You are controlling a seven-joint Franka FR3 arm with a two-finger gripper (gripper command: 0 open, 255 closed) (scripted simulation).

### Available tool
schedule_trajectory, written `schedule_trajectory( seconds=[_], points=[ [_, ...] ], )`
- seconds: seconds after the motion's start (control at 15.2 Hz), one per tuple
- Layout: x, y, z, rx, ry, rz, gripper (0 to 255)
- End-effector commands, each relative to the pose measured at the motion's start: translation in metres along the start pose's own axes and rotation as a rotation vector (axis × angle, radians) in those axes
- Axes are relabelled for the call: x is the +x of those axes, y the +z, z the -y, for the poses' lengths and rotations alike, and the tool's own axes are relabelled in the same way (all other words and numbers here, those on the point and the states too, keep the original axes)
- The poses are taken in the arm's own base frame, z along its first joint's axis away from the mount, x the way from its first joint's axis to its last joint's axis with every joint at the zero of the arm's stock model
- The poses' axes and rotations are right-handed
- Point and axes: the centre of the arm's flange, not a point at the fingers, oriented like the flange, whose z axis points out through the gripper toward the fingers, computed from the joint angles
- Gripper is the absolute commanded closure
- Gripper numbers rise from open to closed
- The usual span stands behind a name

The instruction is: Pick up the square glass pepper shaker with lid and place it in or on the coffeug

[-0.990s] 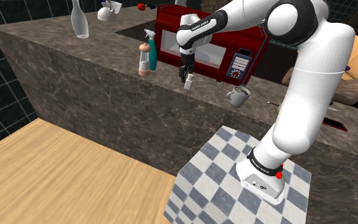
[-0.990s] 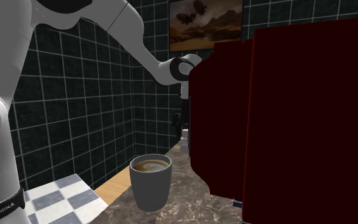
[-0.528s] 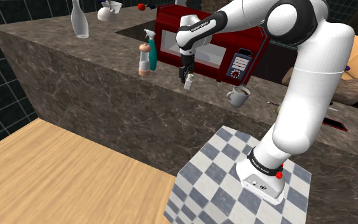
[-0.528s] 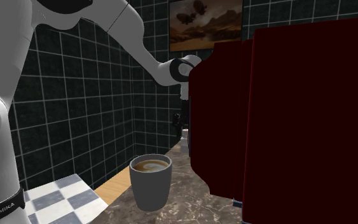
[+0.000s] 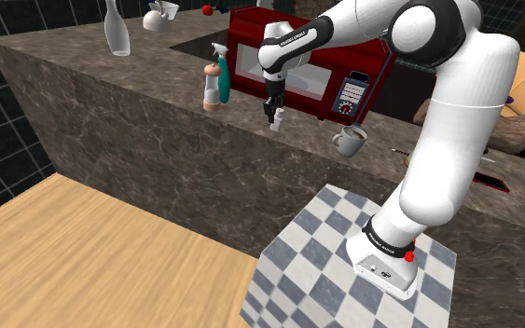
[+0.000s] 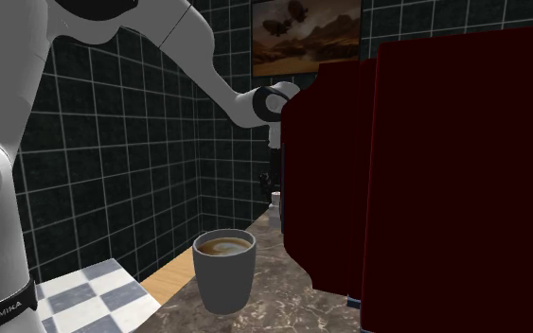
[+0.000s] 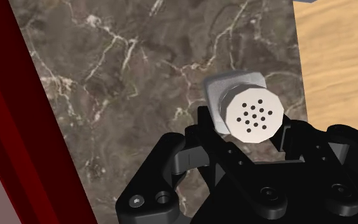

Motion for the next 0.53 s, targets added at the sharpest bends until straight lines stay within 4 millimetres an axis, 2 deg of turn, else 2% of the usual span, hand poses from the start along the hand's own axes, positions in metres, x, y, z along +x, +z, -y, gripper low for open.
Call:
schedule_trajectory(
  seconds=[0.0, 0.13, 0.46],
  points=[
    [0.000, 0.000, 0.000, 0.000, 0.000, 0.000, 255],
    [0.000, 0.000, 0.000, 0.000, 0.000, 0.000, 255],
    [-0.005, -0.026, -0.001, 0.000, 0.000, 0.000, 255]
  ],
)
